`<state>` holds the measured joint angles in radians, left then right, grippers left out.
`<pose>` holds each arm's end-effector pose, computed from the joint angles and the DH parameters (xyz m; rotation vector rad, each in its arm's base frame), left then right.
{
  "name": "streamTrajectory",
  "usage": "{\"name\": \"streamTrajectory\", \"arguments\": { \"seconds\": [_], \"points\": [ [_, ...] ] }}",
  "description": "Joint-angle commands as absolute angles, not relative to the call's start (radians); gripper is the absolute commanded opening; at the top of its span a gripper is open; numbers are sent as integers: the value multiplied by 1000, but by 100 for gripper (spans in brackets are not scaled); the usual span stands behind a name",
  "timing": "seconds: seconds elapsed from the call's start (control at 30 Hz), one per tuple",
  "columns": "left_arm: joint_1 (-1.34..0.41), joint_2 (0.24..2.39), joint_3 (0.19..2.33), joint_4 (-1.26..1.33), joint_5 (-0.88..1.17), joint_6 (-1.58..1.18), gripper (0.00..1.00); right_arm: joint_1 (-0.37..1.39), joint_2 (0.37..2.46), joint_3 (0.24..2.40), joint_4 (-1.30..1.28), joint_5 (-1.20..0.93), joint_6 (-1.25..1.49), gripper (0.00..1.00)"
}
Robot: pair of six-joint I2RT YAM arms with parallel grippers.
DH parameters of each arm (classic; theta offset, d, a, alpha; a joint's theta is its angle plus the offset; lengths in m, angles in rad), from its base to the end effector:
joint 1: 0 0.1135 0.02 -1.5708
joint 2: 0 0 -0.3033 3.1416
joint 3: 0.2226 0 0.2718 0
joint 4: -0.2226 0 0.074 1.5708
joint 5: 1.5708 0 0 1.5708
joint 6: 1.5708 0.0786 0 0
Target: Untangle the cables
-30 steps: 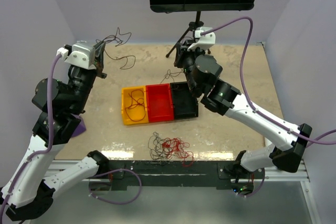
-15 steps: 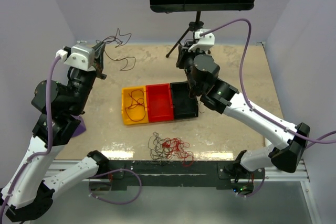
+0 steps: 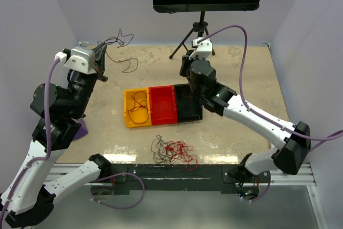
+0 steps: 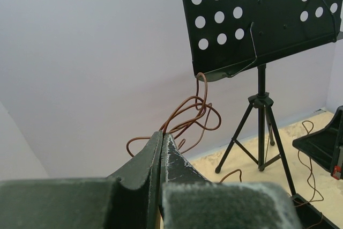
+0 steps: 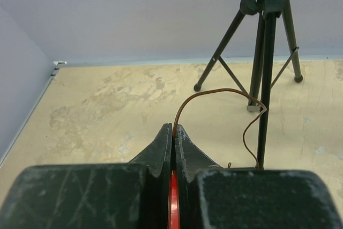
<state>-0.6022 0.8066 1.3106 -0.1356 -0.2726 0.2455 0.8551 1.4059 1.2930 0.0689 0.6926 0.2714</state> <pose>0.1380 -0.0692 0.5669 0.2735 1.1868 -0.1477 0.2838 0.2499 0.4365 0.0656 1.6123 0.3140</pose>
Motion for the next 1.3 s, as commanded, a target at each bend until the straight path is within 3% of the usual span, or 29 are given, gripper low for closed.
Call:
{"name": "streamTrajectory", "arguments": {
  "seconds": [0.0,0.33,0.53,0.83,1.2,1.27],
  "points": [
    [-597,799,1299,-95,-265,245,0,851,1396,1238,94,681,319,0],
    [-597,799,1287,-86,-255,239,0,850,1310,1022,58,660,460,0],
    [-597,805,1298,-86,-250,236,0,842,1422,1032,41,611,492,0],
    [-597,808,1299,-92,-253,235,0,792,1640,1101,80,365,526,0],
    [-597,808,1282,-87,-244,227,0,687,1666,1028,124,216,548,0],
    [-597,808,1276,-89,-239,222,0,684,1672,1041,107,210,538,8]
  ]
}}
